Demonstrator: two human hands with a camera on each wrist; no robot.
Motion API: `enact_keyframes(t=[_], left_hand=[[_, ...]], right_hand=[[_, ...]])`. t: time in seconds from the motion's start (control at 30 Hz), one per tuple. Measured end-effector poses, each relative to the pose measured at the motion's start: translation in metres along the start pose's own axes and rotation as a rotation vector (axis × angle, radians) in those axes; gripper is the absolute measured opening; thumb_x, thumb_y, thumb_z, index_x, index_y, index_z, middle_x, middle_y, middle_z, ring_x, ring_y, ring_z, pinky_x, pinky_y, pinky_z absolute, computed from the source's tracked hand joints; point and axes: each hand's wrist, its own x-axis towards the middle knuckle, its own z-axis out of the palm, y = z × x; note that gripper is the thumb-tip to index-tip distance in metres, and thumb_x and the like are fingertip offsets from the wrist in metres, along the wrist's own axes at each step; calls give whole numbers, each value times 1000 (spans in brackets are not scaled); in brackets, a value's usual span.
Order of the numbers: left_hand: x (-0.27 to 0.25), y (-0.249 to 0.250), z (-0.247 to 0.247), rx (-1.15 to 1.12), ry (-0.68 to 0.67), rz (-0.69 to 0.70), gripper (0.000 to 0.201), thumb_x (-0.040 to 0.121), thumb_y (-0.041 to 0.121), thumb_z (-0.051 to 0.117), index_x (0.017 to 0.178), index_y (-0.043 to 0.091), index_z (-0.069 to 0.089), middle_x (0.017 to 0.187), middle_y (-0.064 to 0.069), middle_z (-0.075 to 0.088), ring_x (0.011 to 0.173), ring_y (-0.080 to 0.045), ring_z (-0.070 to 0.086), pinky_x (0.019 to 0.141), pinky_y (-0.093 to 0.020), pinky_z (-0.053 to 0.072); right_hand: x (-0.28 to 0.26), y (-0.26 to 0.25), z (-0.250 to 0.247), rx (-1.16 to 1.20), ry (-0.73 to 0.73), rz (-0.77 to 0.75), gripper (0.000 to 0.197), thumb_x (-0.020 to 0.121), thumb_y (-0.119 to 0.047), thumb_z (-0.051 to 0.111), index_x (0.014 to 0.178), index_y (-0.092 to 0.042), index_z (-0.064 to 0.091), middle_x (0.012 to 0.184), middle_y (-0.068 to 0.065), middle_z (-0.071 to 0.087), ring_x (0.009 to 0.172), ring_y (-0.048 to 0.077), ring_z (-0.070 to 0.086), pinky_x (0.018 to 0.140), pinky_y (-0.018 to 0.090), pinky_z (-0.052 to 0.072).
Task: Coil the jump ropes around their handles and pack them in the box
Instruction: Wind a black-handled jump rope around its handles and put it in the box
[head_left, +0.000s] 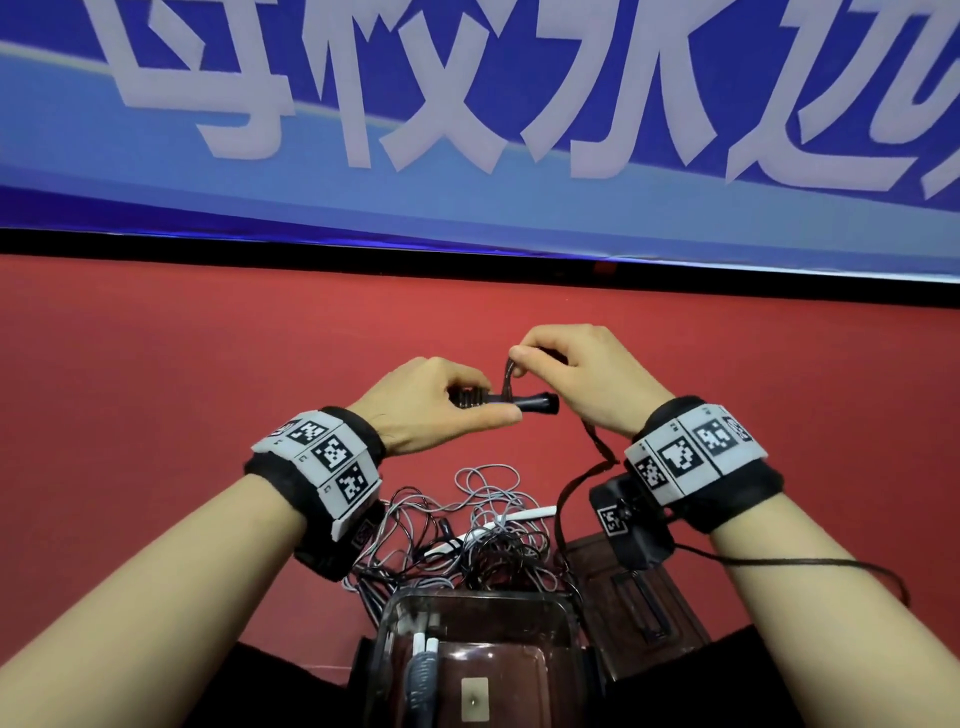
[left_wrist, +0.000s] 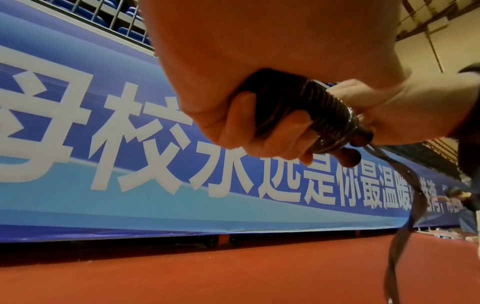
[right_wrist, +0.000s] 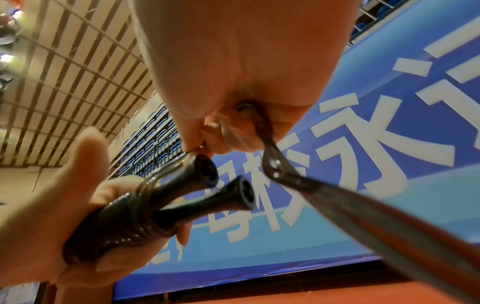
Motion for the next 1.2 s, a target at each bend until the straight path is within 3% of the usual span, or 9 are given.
enact_keyframes(t=[0.13, 0.23, 0.33, 0.4, 0.57, 0.77, 0.93, 1.07, 1.2], left_hand=[[-2, -2, 2, -41, 86, 28, 54, 63, 82, 57, 82, 33, 70, 63, 3, 58, 55, -11, 45, 57, -29, 34], [-5, -1, 3, 7, 108, 38, 48, 69, 76, 60, 85, 32, 72, 59, 8, 55, 54, -8, 43, 55, -28, 33], [-6, 2, 5, -7, 104, 63, 52, 66, 75, 49, 84, 31, 71, 56, 8, 51, 51, -10, 41, 53, -27, 32], [-4, 5, 5, -49, 105, 76, 47, 67, 69, 48, 84, 32, 71, 56, 8, 51, 52, -10, 41, 55, -28, 33], [-2, 9, 8, -215, 98, 38, 17, 72, 49, 61, 74, 34, 68, 54, 12, 50, 53, -9, 42, 57, -28, 34], [2, 17, 8, -530, 164, -21, 15, 88, 22, 60, 75, 18, 65, 52, 0, 52, 45, -16, 41, 44, -22, 33], [9, 18, 3, -633, 233, -110, 14, 88, 21, 51, 77, 14, 59, 62, -8, 58, 48, -19, 45, 41, -20, 30], [12, 17, 4, -577, 202, -177, 10, 89, 13, 53, 80, 14, 58, 64, -3, 60, 52, -18, 47, 43, -20, 33], [10, 17, 6, -492, 148, -169, 9, 90, 17, 54, 86, 12, 59, 71, -2, 63, 54, -16, 52, 42, -15, 34]], right_hand=[[-1, 2, 1, 187, -39, 40, 26, 95, -42, 56, 79, -29, 72, 75, 8, 69, 71, 26, 60, 71, 38, 47], [0, 6, 3, 262, -76, 81, 20, 91, -40, 63, 76, -32, 73, 68, -6, 67, 65, 7, 57, 67, 28, 44], [1, 12, 5, 406, -79, 148, 20, 87, -33, 69, 76, -17, 74, 53, -9, 59, 53, 0, 48, 57, 15, 37], [-1, 17, 7, 507, -85, 209, 26, 85, -35, 70, 73, -12, 70, 52, -6, 52, 49, 5, 42, 50, 17, 32], [-4, 20, 17, 696, -204, 358, 38, 82, -54, 59, 74, -18, 68, 54, -4, 43, 47, 11, 34, 44, 22, 24], [2, 17, 28, 1088, -142, 524, 38, 101, -44, 36, 86, -14, 53, 59, -3, 51, 39, 7, 32, 36, 18, 20], [9, 3, 41, 883, 2, 408, 26, 104, -23, 34, 93, -17, 57, 64, -3, 54, 42, 6, 32, 40, 19, 19], [7, 1, 50, 516, 8, 401, 40, 97, -12, 35, 60, -15, 48, 42, -8, 47, 42, 12, 36, 47, 24, 32], [4, 6, 53, 368, -12, 395, 44, 95, -16, 38, 52, -15, 45, 37, -9, 48, 40, 9, 41, 53, 27, 35]])
